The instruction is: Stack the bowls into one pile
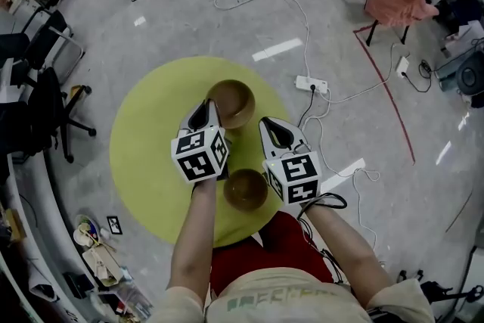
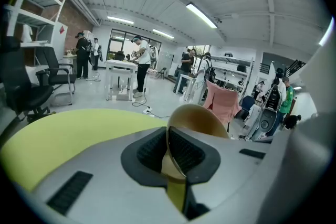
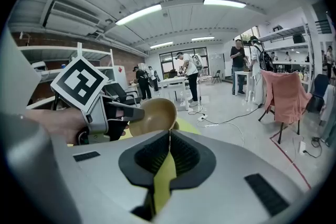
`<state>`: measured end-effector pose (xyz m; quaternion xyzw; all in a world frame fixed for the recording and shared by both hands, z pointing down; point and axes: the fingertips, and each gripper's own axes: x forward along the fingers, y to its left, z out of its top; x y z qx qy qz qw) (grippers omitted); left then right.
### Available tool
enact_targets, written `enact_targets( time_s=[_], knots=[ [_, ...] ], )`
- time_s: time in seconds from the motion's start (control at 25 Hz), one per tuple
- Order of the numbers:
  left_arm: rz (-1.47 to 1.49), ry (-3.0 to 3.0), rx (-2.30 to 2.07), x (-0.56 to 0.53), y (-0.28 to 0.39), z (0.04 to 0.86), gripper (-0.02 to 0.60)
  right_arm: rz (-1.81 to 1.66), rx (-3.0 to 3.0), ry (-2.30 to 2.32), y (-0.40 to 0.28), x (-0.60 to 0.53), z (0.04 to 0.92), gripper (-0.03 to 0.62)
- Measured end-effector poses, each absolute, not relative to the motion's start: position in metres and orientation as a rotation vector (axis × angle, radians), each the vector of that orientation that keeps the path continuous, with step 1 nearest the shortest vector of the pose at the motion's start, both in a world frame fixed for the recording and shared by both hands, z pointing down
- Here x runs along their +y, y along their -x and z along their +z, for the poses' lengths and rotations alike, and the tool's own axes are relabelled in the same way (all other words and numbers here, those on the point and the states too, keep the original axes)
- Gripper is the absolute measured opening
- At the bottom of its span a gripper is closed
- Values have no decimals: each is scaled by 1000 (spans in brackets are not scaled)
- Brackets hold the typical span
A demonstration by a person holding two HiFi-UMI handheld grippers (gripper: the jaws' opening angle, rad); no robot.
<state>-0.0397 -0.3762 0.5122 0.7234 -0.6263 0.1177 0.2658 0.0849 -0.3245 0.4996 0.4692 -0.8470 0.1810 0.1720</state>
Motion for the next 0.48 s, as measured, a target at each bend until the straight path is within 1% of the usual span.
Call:
enact_targets(
  time_s=[0.48],
  knots=[
    [366, -1929, -1704, -384, 42, 535, 32, 537, -2385, -1300, -79, -331, 519, 37]
  ],
)
